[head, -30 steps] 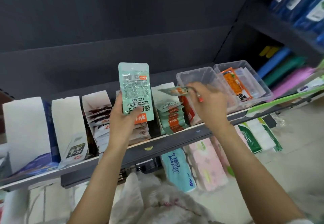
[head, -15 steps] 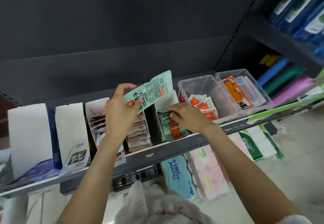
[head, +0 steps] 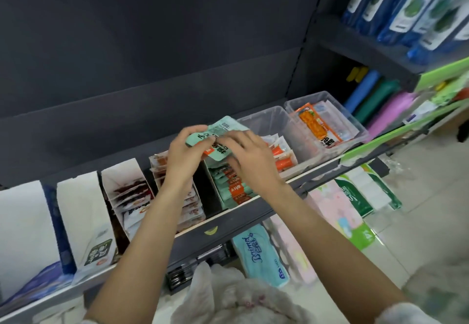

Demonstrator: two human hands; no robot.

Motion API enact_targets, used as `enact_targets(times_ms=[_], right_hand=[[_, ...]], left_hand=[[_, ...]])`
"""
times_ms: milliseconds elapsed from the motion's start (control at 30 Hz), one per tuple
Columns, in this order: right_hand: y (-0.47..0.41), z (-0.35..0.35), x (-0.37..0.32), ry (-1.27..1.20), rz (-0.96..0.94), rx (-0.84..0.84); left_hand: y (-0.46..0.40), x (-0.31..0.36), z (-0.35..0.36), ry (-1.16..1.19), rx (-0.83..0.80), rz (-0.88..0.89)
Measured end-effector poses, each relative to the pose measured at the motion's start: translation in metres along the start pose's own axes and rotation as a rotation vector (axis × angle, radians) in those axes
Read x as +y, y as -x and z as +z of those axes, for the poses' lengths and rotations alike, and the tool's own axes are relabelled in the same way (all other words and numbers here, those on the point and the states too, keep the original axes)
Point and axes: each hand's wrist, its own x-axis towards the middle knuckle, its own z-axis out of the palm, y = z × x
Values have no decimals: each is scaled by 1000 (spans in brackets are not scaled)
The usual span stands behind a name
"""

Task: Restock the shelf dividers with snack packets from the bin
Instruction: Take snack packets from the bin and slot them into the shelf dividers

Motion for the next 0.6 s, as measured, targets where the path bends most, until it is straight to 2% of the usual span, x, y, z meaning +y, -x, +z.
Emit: enact_targets(times_ms=[67, 100, 200, 267, 367, 433, 600], right_hand=[[-9, -2, 6, -89, 43, 94], [-13, -3, 11, -196, 117, 105], [-25, -6, 28, -532, 420, -1], [-30, -1, 39, -638, 513, -123], [-35, 13, 46, -605, 517, -229], [-37, 23, 47, -512, 454, -282], [-37, 32, 48, -116, 246, -212]], left_hand=[[4, 1, 1, 92, -25, -46], [4, 1, -1, 41, -31, -17], [-1, -1, -12, -278, -25, 212], [-6, -6, -17, -514, -41, 358], [-22, -19, -17, -828, -10, 472], [-34, -27, -18, -995, 28, 512], [-52, -33, -16, -1354, 106, 629]])
